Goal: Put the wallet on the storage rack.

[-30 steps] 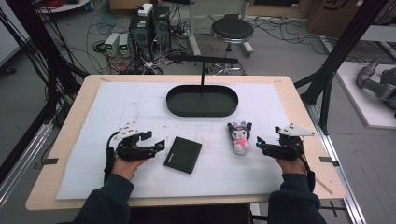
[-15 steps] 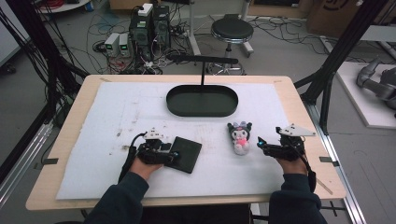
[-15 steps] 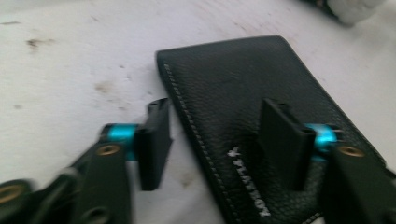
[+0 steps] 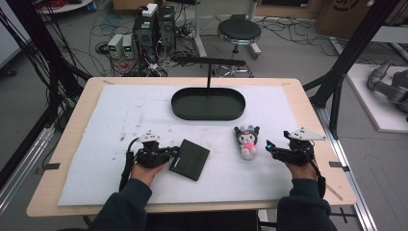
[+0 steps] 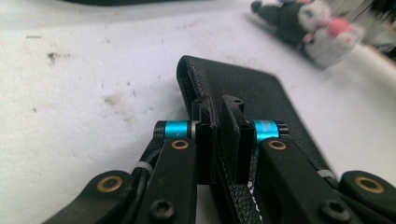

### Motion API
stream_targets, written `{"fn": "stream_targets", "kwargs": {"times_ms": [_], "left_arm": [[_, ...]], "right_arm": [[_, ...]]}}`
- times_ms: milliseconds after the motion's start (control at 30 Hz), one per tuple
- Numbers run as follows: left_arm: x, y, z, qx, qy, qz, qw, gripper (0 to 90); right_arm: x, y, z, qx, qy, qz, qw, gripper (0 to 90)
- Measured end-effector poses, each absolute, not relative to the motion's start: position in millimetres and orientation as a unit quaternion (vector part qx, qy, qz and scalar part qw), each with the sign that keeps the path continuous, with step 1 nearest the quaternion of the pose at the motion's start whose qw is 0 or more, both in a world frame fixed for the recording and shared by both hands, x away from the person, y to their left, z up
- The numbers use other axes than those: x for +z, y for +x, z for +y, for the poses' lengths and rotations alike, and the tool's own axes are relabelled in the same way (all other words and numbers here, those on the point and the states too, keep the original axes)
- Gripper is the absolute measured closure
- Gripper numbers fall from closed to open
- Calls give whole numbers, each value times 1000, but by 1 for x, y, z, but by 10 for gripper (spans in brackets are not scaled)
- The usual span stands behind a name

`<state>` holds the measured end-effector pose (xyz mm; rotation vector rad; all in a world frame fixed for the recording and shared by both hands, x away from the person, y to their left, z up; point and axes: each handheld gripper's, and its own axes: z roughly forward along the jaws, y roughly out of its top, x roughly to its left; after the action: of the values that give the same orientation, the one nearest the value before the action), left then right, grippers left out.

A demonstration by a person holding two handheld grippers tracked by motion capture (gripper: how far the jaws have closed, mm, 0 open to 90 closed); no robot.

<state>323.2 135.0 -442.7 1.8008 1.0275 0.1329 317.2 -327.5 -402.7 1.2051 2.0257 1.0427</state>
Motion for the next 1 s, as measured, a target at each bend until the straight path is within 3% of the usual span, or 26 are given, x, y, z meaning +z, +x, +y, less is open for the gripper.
{"fn": "stream_targets", "kwargs": {"times_ms": [333,667,1000], "left_arm": [[-414,325,162,90,710,447,536,857],[-386,326,194,155,704,458,521,866],[-384,321,182,168,717,444,510,863]], "right_arm": [[-403,316,-329,389,451,753,280,228],[-403,318,-328,390,451,754,277,228],[-404,319,-327,389,449,755,278,228]]}}
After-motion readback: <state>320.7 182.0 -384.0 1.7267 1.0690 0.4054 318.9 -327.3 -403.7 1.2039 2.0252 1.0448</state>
